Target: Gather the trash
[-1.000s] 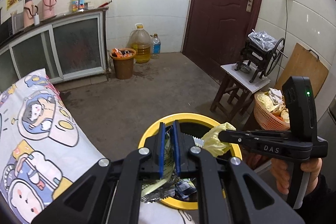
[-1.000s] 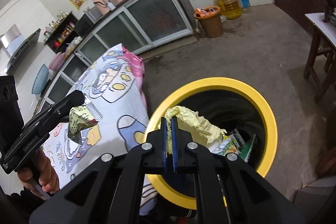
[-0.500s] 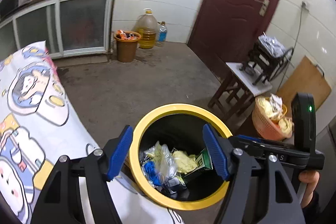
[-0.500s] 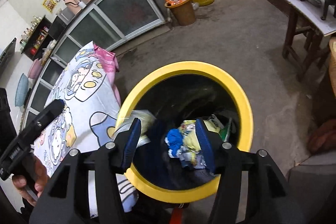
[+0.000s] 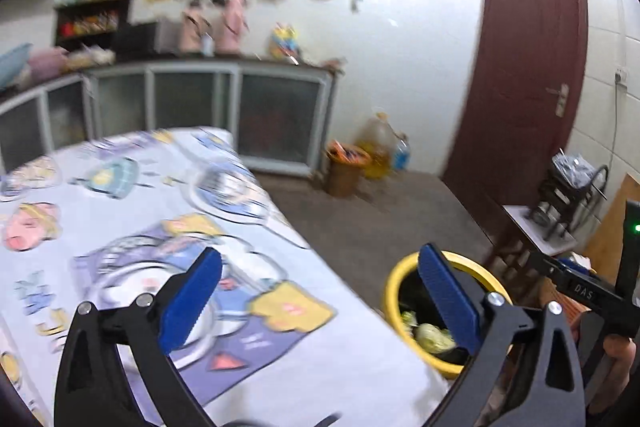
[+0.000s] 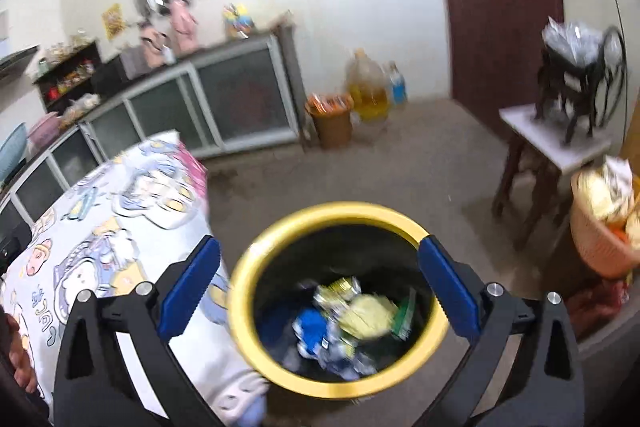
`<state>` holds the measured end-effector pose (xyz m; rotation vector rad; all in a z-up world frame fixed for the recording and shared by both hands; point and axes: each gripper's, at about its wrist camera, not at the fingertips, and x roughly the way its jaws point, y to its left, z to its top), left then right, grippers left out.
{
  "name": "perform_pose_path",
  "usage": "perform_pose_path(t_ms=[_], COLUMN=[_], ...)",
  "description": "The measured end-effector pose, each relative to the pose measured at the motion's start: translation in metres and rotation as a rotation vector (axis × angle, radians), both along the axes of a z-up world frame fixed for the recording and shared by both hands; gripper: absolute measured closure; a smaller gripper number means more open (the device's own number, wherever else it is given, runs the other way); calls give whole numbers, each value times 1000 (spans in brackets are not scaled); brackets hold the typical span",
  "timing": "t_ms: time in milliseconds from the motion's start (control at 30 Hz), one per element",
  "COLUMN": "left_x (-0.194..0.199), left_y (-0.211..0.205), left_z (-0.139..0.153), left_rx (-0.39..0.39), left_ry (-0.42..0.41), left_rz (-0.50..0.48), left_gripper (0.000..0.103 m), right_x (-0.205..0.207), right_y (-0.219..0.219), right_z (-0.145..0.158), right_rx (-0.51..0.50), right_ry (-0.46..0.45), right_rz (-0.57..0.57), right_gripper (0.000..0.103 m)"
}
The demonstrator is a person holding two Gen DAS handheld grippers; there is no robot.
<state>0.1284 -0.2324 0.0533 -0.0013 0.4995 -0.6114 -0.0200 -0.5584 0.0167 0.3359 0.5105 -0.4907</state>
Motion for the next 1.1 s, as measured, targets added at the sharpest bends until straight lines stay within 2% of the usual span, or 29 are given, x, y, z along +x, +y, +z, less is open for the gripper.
perform_pose_path(t_ms=[100, 200, 267, 433, 533, 600, 700, 867, 1100], left_x=[-27, -49, -60, -88, -106, -115, -125, -131, -129], left_y=[38, 74, 93, 143, 177, 190, 191, 191, 186], left_z=[5, 7, 6, -3, -11, -18, -25, -26, -28], left_rx=[19, 40, 32, 116, 60, 67, 136, 136, 117], left_ry=[-46, -36, -25, 7, 34, 50, 64, 57, 57], left_rz=[84, 171, 206, 438, 548, 574, 599, 607, 577], left_gripper=[8, 8, 8, 8, 8, 8, 8, 8, 8], right_x=[5, 8, 9, -1, -11, -11, -9, -14, -24], right_y=[48, 96, 125, 184, 210, 221, 229, 243, 250], right_z=[10, 15, 17, 22, 19, 14, 6, -6, -8], right_rx=[-44, -81, -111, -202, -230, -212, -173, -151, -204], right_ry=[-58, -129, -142, -191, -210, -194, -158, -114, -122], right_rz=[110, 194, 255, 278, 272, 278, 285, 289, 270], right_gripper=[8, 8, 8, 8, 8, 8, 8, 8, 8])
